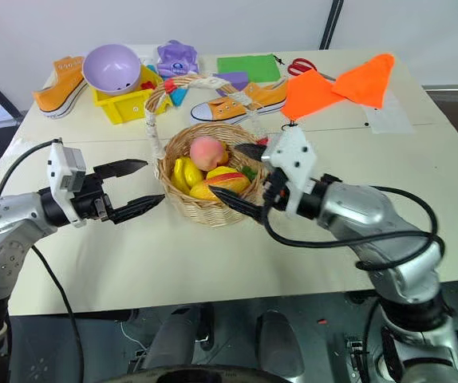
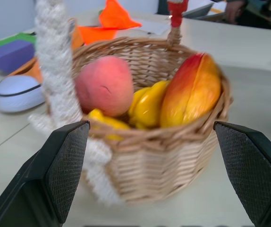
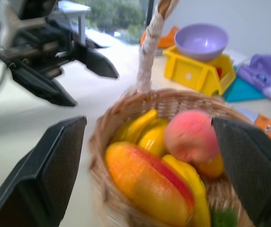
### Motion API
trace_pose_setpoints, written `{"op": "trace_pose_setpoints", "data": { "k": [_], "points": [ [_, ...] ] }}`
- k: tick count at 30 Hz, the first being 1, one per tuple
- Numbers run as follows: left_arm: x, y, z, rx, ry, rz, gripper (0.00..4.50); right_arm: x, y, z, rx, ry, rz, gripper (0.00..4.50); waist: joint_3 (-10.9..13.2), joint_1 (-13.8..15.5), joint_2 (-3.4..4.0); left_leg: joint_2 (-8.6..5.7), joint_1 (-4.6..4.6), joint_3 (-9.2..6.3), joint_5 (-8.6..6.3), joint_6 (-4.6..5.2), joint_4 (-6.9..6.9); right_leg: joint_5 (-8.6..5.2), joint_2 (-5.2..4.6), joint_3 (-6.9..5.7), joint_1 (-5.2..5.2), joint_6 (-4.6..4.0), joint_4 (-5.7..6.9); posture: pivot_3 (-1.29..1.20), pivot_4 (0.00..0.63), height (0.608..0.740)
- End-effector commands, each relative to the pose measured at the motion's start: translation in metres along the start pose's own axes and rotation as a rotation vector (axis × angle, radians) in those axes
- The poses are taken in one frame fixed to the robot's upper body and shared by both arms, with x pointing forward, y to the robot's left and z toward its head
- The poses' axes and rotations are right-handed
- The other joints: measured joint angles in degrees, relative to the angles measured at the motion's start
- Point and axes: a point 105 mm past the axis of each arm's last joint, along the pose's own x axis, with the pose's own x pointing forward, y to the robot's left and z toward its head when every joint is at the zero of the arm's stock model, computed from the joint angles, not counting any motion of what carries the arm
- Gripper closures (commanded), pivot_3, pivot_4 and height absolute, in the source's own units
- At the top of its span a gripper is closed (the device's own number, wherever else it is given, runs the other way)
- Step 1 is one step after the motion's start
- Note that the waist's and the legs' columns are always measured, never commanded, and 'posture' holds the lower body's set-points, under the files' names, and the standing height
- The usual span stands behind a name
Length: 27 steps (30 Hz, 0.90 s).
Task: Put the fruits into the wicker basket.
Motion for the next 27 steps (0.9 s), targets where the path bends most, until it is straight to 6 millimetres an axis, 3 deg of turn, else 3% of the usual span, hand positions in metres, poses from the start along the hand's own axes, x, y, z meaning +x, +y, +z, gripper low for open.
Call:
{"op": "trace_pose_setpoints", "data": {
  "k": [1, 4, 10, 13, 17, 19, 23, 27],
  "points": [
    [0.009, -0.013, 0.011, 0.01, -0.044, -0.065, 0.0, -0.015, -0.018, 0.008, -0.018, -0.019, -0.11, 0.07, 0.0, -0.16, 0.0, 0.03, 0.09, 0.01, 0.0, 0.0, 0.0, 0.01, 0.02, 0.02, 0.06, -0.02, 0.0, 0.0, 0.15, 0.74],
    [0.014, -0.018, 0.013, -0.008, -0.065, -0.093, 0.0, -0.015, -0.041, -0.003, -0.007, 0.004, -0.236, 0.07, -0.01, -0.15, -0.01, 0.04, 0.31, 0.05, 0.0, -0.01, -0.04, 0.01, 0.04, 0.09, 0.2, -0.07, 0.0, 0.0, 0.15, 0.74],
    [0.02, -0.02, 0.012, -0.014, -0.07, -0.108, 0.0, 0.007, -0.074, -0.018, 0.022, -0.022, -0.354, 0.07, 0.0, -0.09, 0.0, 0.05, 0.28, 0.12, 0.02, -0.04, -0.06, 0.01, 0.08, 0.13, 0.13, -0.06, 0.01, 0.0, 0.15, 0.74],
    [0.021, -0.022, 0.012, -0.01, -0.069, -0.104, 0.0, 0.015, -0.09, -0.02, 0.091, -0.072, -0.409, 0.92, 0.0, -0.11, 0.0, 0.06, 0.28, 0.18, 0.03, -0.03, -0.06, 0.02, 0.11, 0.14, 0.1, -0.04, 0.06, 0.0, 0.15, 0.74],
    [0.019, -0.023, 0.013, -0.006, -0.07, -0.092, 0.0, 0.009, -0.093, -0.017, 0.088, -0.09, -0.421, 2.95, 0.0, 0.24, 0.0, 0.05, 0.26, 0.19, 0.03, -0.03, -0.06, 0.02, 0.1, 0.13, 0.11, -0.03, 0.09, 0.0, 0.15, 0.74],
    [0.018, -0.023, 0.013, -0.003, -0.068, -0.085, 0.0, -0.005, -0.102, -0.013, 0.081, -0.105, -0.488, 3.94, 0.0, 0.2, 0.0, 0.05, 0.24, 0.2, 0.03, -0.03, -0.04, 0.02, 0.1, 0.13, 0.1, -0.03, 0.09, 0.0, 0.15, 0.74],
    [0.02, -0.023, 0.012, -0.004, -0.07, -0.084, 0.0, -0.061, -0.137, -0.006, 0.06, -0.143, -0.726, 3.94, 0.0, 0.33, 0.0, 0.05, 0.24, 0.21, 0.03, -0.03, -0.04, 0.02, 0.1, 0.13, 0.11, -0.03, 0.09, 0.0, 0.15, 0.74],
    [0.025, -0.024, 0.012, -0.007, -0.076, -0.104, 0.0, -0.143, -0.175, -0.007, -0.03, -0.077, -1.066, 3.94, 0.0, 0.77, 0.0, 0.03, 0.24, 0.24, 0.03, -0.03, -0.03, 0.02, 0.08, 0.13, 0.11, -0.03, 0.08, 0.0, 0.15, 0.74]
  ]
}}
